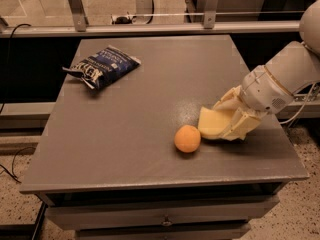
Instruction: Move sponge near orange
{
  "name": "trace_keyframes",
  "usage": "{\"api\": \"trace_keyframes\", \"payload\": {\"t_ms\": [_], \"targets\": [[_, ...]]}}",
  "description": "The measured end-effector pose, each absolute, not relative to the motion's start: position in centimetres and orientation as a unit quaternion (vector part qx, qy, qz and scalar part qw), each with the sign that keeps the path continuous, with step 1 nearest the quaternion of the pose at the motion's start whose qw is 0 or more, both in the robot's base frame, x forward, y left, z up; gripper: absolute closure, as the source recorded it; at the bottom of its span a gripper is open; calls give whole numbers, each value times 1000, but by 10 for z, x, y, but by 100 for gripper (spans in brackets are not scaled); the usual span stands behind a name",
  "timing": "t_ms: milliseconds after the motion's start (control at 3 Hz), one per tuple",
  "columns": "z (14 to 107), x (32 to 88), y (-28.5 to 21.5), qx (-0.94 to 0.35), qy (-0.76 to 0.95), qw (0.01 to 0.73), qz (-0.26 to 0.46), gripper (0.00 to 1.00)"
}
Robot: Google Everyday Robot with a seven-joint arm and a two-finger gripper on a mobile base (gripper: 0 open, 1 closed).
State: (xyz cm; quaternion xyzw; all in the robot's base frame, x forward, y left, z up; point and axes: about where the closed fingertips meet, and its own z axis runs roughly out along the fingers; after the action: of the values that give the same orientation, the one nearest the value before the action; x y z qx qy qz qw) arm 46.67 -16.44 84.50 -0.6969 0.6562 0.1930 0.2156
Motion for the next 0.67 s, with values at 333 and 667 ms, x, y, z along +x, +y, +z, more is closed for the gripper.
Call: {"api": "trace_keyframes", "payload": {"t_ms": [333,667], "targets": [[841,465,-164,-702,653,209,193,37],[839,466,-168,-703,654,205,187,12]]}}
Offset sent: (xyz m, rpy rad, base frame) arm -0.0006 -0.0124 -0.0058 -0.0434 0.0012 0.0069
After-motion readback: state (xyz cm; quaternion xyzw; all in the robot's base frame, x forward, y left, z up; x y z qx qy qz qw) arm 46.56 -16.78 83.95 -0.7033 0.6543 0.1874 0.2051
